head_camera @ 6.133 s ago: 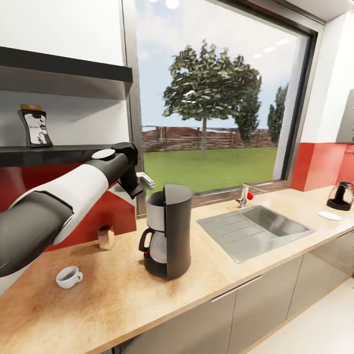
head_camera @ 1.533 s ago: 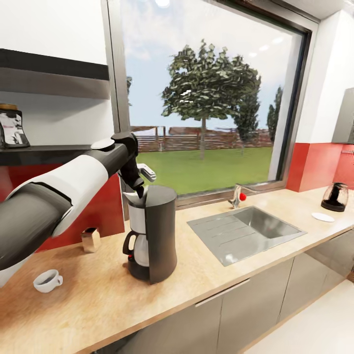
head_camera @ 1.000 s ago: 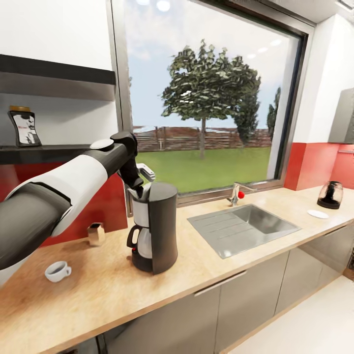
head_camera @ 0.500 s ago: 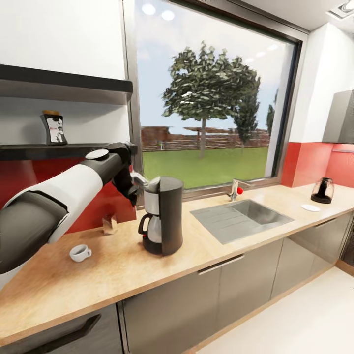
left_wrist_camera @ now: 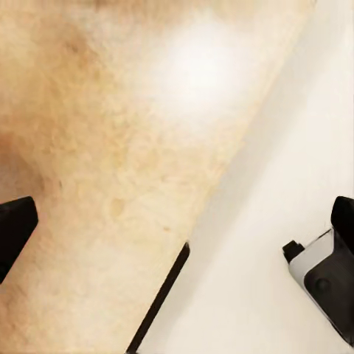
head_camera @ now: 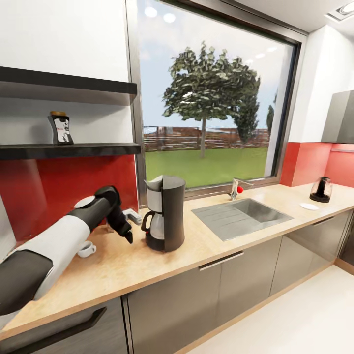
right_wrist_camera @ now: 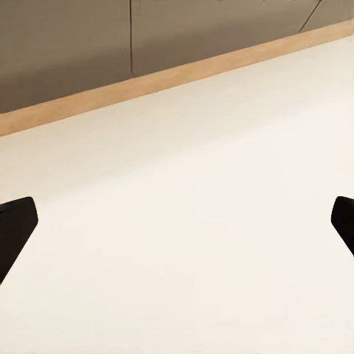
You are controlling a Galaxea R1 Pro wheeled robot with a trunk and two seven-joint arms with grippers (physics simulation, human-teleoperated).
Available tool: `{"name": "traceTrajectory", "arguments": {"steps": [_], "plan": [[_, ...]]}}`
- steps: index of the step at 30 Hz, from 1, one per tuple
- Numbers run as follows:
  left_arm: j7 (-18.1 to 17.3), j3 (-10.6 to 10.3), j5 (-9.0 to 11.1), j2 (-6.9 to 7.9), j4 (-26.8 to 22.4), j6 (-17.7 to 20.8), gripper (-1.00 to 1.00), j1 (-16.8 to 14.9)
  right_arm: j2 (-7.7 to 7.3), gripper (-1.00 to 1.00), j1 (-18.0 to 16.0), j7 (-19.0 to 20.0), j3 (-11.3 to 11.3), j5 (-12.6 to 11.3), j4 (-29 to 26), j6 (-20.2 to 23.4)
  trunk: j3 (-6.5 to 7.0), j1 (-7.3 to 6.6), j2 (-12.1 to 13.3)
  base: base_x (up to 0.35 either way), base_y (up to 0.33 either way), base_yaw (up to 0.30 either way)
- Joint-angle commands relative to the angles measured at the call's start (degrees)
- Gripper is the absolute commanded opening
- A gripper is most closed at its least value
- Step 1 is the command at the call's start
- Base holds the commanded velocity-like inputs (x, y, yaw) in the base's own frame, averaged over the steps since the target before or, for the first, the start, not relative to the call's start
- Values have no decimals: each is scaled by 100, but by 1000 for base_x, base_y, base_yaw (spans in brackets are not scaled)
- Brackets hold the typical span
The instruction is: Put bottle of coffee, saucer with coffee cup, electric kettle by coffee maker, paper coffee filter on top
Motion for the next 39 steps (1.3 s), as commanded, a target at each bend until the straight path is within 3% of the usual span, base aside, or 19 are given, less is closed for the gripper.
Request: {"name": "traceTrajectory", "arguments": {"steps": [1, 2, 3, 5, 6, 10, 12, 16, 19, 25, 30, 35, 39], "plan": [[-53, 143, -43, 35, -232, 37, 100, 195, 1, 100, -2, -7, 2, 6, 4, -19, -2, 2, -4, 0, 0, 0], [-52, 333, -44, 56, -476, 24, 100, 418, 1, 100, -2, -7, 5, 6, 4, -20, -2, 2, -4, 0, 0, 0], [-22, 960, -43, 76, -1205, -323, 100, 1163, -5, 100, -2, -8, 10, 7, 5, -35, -2, 2, -4, 0, 0, 0], [-11, 1191, -40, 61, -1408, -559, 100, 1420, -7, 100, -2, -8, 10, 7, 5, -39, -2, 2, -4, 0, 0, 0], [-4, 1441, -28, 38, -1560, -760, 100, 1669, -7, 100, -2, -8, 10, 6, 5, -48, -2, 2, -4, 0, 0, 0], [1, 1886, 61, 7, -1703, -1091, 100, 2090, -8, 100, -2, -8, 10, 6, 5, -54, -2, 2, -4, 0, 0, 0], [2, 2054, 290, 0, -1742, -1498, 100, 2360, -8, 100, -2, -8, 10, 7, 5, -56, -2, 2, -4, 0, 0, 0], [7, 2105, 613, -2, -1754, -1798, 100, 2662, -8, 100, -2, -8, 10, 13, 11, -50, -2, 2, -4, 0, 0, 0], [6, 2111, 707, -2, -1759, -1878, 100, 2848, -8, 100, -2, -8, 10, 14, 13, -49, -2, 2, -4, 0, 0, 0], [10, 2121, 862, -7, -1756, -2564, 100, 3550, -8, 100, -2, -8, 10, 15, 13, -48, -2, 2, -4, 0, 0, 0], [76, 2123, 957, 3, -1749, -2703, 100, 3991, -8, 100, -2, -8, 10, 15, 13, -48, -2, 2, -4, 0, 0, 0], [583, 2124, 997, 6, -1631, -3258, 100, 4538, -8, 100, -2, -9, -21, 5, -2, -48, -2, 2, -4, 0, 0, 0], [1072, 2127, 1017, 0, -1362, -3420, 100, 4783, -8, 100, -2, -1, -37, -11, -26, -42, -2, 2, -4, 0, 0, 0]]}}
